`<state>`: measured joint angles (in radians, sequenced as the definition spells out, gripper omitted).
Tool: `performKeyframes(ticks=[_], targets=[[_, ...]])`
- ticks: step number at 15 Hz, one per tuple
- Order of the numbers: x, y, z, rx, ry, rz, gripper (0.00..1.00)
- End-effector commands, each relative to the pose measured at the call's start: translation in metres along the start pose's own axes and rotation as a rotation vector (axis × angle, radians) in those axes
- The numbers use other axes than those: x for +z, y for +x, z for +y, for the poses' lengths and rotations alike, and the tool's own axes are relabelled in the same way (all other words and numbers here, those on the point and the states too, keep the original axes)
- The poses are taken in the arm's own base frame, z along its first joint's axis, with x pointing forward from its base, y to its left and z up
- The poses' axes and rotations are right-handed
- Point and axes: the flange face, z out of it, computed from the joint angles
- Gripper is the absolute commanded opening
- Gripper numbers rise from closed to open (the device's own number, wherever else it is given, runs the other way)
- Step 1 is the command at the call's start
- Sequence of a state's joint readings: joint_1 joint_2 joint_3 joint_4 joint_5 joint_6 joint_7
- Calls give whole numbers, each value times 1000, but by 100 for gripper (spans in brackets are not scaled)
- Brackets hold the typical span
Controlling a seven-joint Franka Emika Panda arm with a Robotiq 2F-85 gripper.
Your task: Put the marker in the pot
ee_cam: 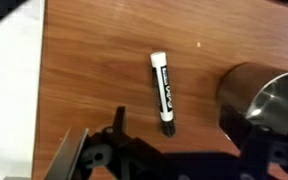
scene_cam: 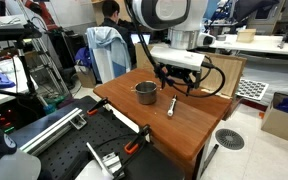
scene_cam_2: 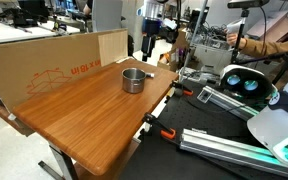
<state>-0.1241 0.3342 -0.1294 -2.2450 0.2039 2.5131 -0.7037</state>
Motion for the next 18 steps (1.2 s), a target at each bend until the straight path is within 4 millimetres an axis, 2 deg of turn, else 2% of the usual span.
performKeyframes(ticks=[1,8,18], targets=[[14,10,12,21,-20,-18,100],[37,26,3,7,-35,-39,100],[81,40,9,63,-74,-51,100]])
